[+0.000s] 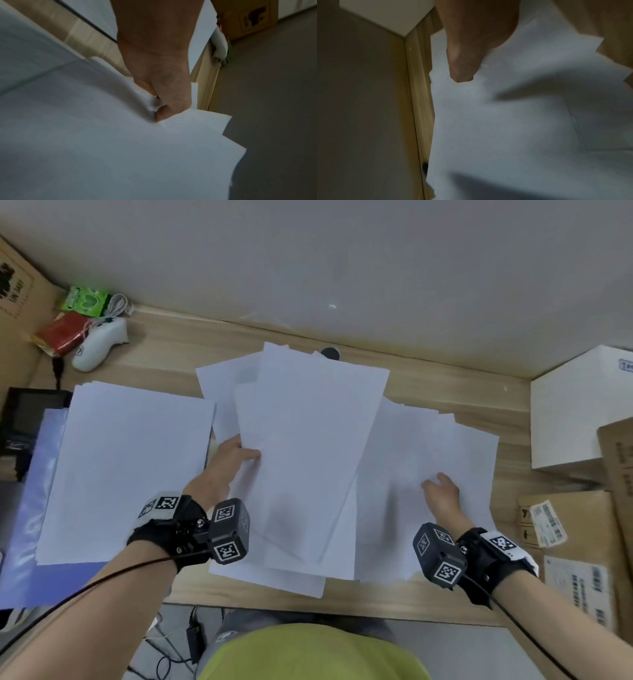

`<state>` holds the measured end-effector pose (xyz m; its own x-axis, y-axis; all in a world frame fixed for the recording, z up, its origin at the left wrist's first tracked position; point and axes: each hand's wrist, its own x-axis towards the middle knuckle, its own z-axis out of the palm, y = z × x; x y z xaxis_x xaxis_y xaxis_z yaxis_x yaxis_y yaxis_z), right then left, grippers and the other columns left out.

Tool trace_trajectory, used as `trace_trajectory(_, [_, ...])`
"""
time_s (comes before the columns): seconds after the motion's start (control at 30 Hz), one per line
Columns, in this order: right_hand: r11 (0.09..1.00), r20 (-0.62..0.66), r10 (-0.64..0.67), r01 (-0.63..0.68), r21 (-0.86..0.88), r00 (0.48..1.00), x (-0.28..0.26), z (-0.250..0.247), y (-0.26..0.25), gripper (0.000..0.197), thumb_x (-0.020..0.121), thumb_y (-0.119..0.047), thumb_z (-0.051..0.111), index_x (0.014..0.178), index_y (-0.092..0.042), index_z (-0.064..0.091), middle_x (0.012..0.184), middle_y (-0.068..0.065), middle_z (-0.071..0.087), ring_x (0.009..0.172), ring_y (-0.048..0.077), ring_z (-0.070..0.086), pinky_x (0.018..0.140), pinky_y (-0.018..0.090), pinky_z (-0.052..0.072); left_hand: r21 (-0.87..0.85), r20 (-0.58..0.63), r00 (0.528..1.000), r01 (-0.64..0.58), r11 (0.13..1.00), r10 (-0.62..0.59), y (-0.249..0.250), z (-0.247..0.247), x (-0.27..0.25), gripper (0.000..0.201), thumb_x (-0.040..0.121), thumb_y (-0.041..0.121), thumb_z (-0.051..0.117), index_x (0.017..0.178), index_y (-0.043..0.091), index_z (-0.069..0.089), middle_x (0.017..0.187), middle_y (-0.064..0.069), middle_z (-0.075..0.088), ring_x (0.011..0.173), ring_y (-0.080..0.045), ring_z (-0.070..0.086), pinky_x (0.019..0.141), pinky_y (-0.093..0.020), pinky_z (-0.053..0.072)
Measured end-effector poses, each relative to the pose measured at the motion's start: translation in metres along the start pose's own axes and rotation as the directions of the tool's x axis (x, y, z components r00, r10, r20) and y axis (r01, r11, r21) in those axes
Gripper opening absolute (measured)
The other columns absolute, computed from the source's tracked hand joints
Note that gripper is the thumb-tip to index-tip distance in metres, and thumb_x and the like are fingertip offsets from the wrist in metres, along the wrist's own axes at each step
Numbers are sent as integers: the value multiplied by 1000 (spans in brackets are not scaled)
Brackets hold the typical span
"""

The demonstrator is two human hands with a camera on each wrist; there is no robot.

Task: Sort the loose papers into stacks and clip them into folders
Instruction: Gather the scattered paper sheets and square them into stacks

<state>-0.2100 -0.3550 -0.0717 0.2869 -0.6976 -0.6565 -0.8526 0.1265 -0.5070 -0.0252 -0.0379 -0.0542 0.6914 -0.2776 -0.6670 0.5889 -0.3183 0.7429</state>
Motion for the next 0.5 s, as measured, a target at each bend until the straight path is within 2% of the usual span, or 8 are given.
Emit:
trace_trajectory(0.07, [999, -21, 51, -51, 3, 998, 2, -8, 9, 48, 95, -9, 46, 140, 6, 35, 145, 17, 40, 130, 34, 41, 105, 37, 34, 94, 67, 998, 3, 996, -9, -1, 19, 2, 28, 91, 1, 55, 103, 24, 66, 102, 10, 68, 105, -20, 63, 86, -26, 49])
trace_trajectory(0.17, [999, -2, 48, -47, 24, 999, 3, -14, 11, 46, 96, -9, 43, 138, 7, 35, 144, 19, 41, 131, 35, 41, 105, 39, 34, 201, 182, 983, -7, 980, -30, -1, 45, -1, 31, 94, 3, 52, 119, 22, 57, 108, 7, 65, 106, -20, 61, 78, -21, 49])
trace_trajectory(0.27, [998, 87, 25, -30, 63, 996, 0, -15, 9, 54, 98, -13, 42, 148, -4, 25, 153, 8, 30, 139, 26, 32, 109, 32, 27, 251, 247, 967, -4, 968, -60, -3, 69, -2, 42, 94, 8, 56, 132, 21, 49, 122, 3, 59, 112, -16, 58, 81, -21, 48])
trace_trajectory(0.37, [992, 169, 21, -41, 116, 985, -1, -8, 6, 57, 98, -18, 44, 150, -9, 23, 154, 5, 29, 140, 22, 32, 116, 38, 26, 225, 237, 970, 3, 974, -58, -4, 89, 1, 45, 92, 12, 60, 133, 24, 46, 117, 6, 59, 114, -15, 58, 93, -26, 48])
trace_trajectory(0.43, [993, 191, 17, -39, 112, 981, -2, -2, 5, 53, 97, -19, 45, 147, -9, 30, 142, 3, 41, 129, 19, 41, 112, 35, 31, 196, 231, 971, 16, 980, -62, -2, 100, -1, 38, 93, 9, 59, 126, 25, 47, 106, 12, 60, 102, -9, 61, 83, -19, 48])
trace_trajectory(0.47, [992, 195, 7, -31, 121, 981, -3, 1, 4, 49, 96, -19, 46, 143, -9, 35, 129, 2, 45, 118, 17, 44, 105, 32, 35, 183, 225, 972, 23, 983, -65, -3, 103, 0, 39, 93, 8, 59, 126, 24, 47, 106, 11, 61, 100, -9, 61, 83, -20, 48])
trace_trajectory(0.5, [991, 195, -4, -22, 130, 981, -3, 4, 3, 46, 96, -18, 47, 140, -8, 39, 119, 1, 46, 108, 16, 45, 96, 29, 37, 170, 215, 974, 36, 985, -72, -4, 106, 1, 42, 93, 9, 60, 130, 22, 46, 112, 7, 62, 103, -12, 61, 89, -24, 49])
